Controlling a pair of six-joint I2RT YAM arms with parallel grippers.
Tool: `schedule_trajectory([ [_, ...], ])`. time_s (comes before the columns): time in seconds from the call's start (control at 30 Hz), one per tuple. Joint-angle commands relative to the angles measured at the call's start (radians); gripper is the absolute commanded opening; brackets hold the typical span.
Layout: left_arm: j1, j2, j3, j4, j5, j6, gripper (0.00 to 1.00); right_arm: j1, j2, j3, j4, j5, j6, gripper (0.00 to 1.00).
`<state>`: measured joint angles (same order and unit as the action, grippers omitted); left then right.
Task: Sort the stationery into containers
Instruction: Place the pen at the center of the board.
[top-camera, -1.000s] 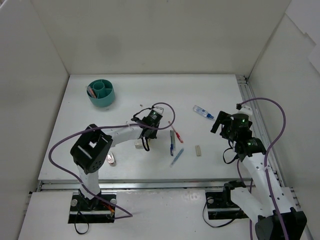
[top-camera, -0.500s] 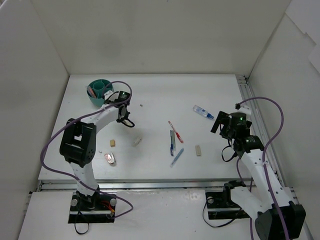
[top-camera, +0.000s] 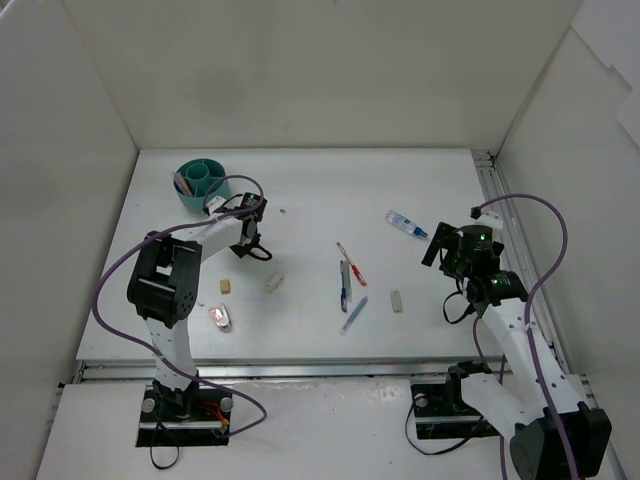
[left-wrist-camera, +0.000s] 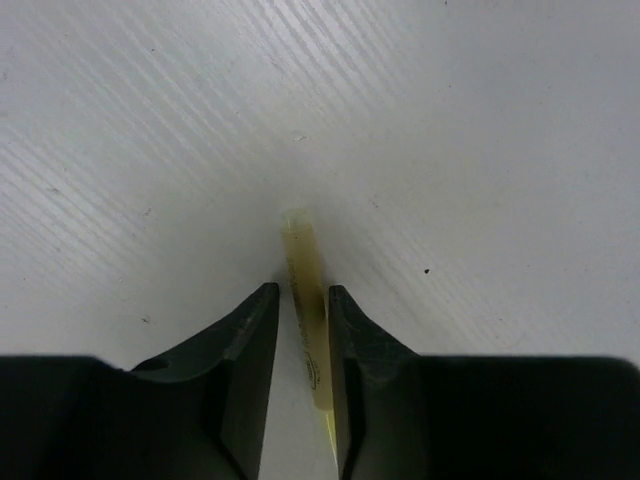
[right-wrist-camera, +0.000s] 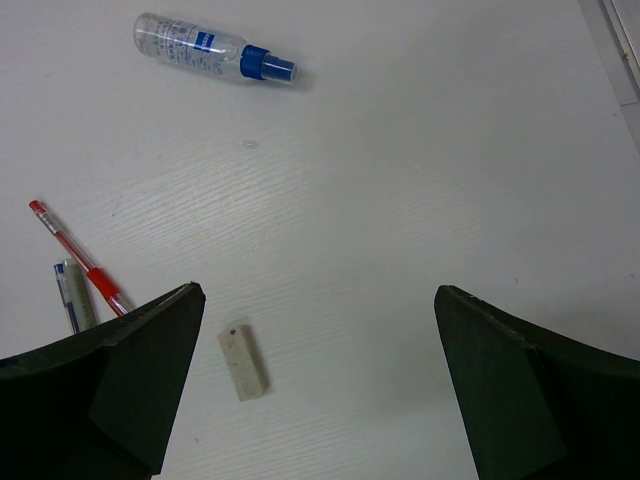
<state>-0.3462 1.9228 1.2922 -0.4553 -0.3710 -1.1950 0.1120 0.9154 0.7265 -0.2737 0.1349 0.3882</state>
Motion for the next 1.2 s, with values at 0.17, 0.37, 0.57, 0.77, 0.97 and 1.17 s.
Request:
schedule_trajectory([
  [0.17,-0.020,-0.148,-0.074,0.079,-0.057,0.102,0.41,-0.005,-0.004,0.016,0.028,0.017,-0.011,0.98],
  [0.37,-0.030,-0.307,-0.117,0.176,0.036,0.369,0.99,-0.005,-0.018,0.017,0.028,0.014,-0.020,0.98],
  [0.57,-0.010,-0.402,-0.082,0.245,0.359,1.073,1.00,-0.005,-0.020,0.022,0.028,-0.011,-0.037,0.98],
  [0.77,0.013,-0.519,-0.041,0.063,0.734,1.734,1.00,-0.002,-0.003,0.030,0.028,-0.061,-0.061,0.98],
  [0.97,0.100,-0.515,-0.027,0.043,0.815,2.048,1.00,-0.005,0.013,0.039,0.036,-0.101,-0.071,0.98],
  [1.17,0.116,-0.323,0.252,-0.380,0.876,2.343,1.00,-0.003,0.027,0.057,0.033,-0.066,-0.069,0.98],
])
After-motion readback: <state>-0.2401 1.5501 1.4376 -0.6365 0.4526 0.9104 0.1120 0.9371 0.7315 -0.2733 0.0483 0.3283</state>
